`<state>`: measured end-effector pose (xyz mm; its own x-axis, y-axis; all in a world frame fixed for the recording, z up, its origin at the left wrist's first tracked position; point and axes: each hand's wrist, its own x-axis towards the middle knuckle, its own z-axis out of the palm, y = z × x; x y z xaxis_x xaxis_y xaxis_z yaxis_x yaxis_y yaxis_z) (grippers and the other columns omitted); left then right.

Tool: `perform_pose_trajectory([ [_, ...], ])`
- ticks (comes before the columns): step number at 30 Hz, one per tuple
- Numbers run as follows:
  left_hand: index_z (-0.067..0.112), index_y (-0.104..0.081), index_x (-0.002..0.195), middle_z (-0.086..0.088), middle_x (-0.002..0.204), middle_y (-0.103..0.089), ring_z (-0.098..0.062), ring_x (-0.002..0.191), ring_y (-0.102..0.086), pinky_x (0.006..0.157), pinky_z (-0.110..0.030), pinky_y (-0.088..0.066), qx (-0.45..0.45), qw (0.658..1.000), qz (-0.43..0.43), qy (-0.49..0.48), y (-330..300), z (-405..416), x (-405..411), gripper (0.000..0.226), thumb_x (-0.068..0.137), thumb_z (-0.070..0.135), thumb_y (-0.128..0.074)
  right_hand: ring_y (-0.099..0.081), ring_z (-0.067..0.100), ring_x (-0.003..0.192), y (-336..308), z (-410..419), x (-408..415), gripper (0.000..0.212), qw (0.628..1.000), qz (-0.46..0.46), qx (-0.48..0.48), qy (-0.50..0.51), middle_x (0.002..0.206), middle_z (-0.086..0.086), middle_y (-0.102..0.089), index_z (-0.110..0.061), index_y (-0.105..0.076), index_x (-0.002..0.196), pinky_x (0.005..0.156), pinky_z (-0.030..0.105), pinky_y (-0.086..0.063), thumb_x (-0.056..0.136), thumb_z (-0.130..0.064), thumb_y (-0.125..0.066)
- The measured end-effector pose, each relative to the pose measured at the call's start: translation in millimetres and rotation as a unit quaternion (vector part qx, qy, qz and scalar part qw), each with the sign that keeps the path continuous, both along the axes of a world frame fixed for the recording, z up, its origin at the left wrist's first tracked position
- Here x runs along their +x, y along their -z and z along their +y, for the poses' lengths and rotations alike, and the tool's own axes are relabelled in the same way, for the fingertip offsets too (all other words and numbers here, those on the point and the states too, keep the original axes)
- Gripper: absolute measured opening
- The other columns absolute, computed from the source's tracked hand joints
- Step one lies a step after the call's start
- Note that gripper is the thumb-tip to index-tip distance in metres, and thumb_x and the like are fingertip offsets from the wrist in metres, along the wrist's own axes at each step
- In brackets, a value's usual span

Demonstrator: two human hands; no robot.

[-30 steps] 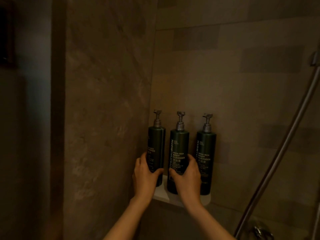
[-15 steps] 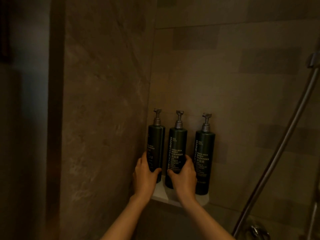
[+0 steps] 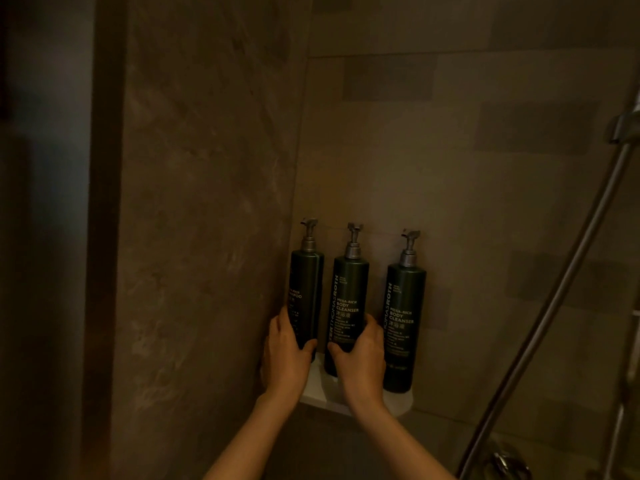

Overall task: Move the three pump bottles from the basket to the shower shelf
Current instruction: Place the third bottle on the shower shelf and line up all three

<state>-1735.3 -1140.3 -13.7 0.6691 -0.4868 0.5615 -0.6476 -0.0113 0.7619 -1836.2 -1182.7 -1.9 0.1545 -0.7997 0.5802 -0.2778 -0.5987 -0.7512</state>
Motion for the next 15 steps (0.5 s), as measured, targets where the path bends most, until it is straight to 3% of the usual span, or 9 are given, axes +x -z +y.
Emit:
perform_pose_trajectory([
  [3, 0.021, -0.028, 0.144, 0.000, 0.145, -0.036, -0.017, 0.129, -0.040, 0.101, -0.031, -0.037, -0.034, 0.998, -0.047, -0.032, 4.6, 11.7, -21.1, 0.065, 0.087, 0.017, -0.059, -0.041, 0.011, 0.128, 6.5, 10.9, -24.4, 0.066, 0.999, -0.025, -0.032, -0.016, 0.140, -0.002, -0.041, -0.016, -0.039, 0.139, 0.110, 0.032, -0.036, 0.081, -0.009, -0.070],
  [6, 0.025, -0.030, 0.142, 0.005, 0.145, -0.033, -0.007, 0.130, -0.032, 0.105, -0.024, -0.029, -0.074, 0.994, -0.080, 0.009, 7.6, 17.3, -42.0, 0.058, 0.090, 0.018, -0.055, -0.041, 0.005, 0.119, 11.0, 13.5, -52.4, 0.055, 0.995, -0.061, -0.076, 0.003, 0.134, -0.003, -0.044, -0.020, -0.045, 0.131, 0.103, 0.027, -0.039, 0.082, -0.007, -0.067],
  [8, 0.024, -0.031, 0.143, 0.003, 0.144, -0.035, -0.009, 0.130, -0.034, 0.107, -0.026, -0.030, -0.071, 0.992, -0.093, 0.042, 6.8, 12.7, -50.0, 0.060, 0.089, 0.022, -0.057, -0.043, 0.007, 0.115, 9.7, 5.5, -64.9, 0.055, 0.992, -0.085, -0.082, 0.050, 0.131, -0.001, -0.046, -0.021, -0.046, 0.129, 0.097, 0.028, -0.041, 0.081, -0.009, -0.069],
  [12, 0.019, -0.027, 0.145, -0.001, 0.146, -0.034, -0.015, 0.132, -0.038, 0.105, -0.027, -0.032, -0.049, 0.995, -0.056, 0.074, -2.9, -4.8, -56.4, 0.075, 0.083, 0.028, -0.067, -0.045, 0.021, 0.124, 2.4, -16.8, -68.3, 0.078, 0.994, -0.072, -0.017, 0.074, 0.137, 0.004, -0.042, -0.017, -0.037, 0.138, 0.096, 0.034, -0.041, 0.073, -0.027, -0.078],
  [15, 0.017, -0.029, 0.145, -0.003, 0.143, -0.038, -0.018, 0.129, -0.042, 0.103, -0.029, -0.035, -0.051, 0.996, -0.018, 0.064, -10.2, -16.4, -57.1, 0.078, 0.079, 0.023, -0.071, -0.047, 0.023, 0.120, -1.2, -25.9, -59.7, 0.087, 0.996, -0.049, 0.005, 0.069, 0.133, 0.004, -0.043, -0.017, -0.035, 0.139, 0.091, 0.038, -0.046, 0.067, -0.034, -0.081],
])
